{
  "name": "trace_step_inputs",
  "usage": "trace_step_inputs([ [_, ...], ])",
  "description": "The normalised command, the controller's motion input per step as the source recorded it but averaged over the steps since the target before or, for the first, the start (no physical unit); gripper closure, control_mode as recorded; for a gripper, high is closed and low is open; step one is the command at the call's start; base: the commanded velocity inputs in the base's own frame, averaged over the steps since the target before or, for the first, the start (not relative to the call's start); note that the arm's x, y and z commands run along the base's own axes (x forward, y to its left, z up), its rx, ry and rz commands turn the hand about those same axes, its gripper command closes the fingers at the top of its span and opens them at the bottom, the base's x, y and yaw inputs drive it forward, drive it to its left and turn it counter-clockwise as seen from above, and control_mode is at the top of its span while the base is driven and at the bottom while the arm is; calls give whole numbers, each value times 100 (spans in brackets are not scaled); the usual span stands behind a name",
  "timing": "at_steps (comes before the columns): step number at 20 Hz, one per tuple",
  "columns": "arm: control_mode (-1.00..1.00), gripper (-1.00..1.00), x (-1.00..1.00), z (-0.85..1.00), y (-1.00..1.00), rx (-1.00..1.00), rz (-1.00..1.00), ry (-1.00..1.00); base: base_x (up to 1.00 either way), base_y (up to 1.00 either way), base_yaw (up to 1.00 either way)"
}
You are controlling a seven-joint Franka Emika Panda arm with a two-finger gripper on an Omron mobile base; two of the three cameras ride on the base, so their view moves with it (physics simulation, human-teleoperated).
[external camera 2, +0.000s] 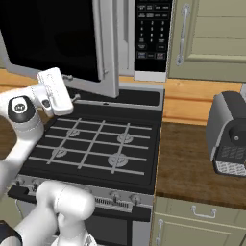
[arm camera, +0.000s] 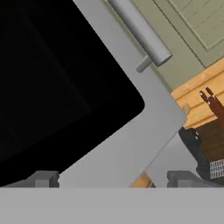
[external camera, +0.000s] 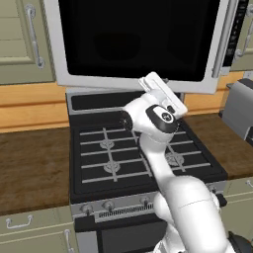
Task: Open the microwave, place the bowl with waffle inside the microwave, then close the microwave door and turn it on.
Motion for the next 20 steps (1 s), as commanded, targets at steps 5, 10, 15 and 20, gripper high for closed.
trace_step_inputs([
  [5, -100, -100, 83, 0, -39, 5, 6, -2, 0, 0, 0],
  [10, -100, -100, 86, 0, -28, 3, 9, -9, 0, 0, 0],
  [15, -100, -100, 64, 0, -2, 0, 8, -1, 0, 0, 0],
  [20, -100, -100, 23, 0, 0, 0, 7, 0, 0, 0, 0],
])
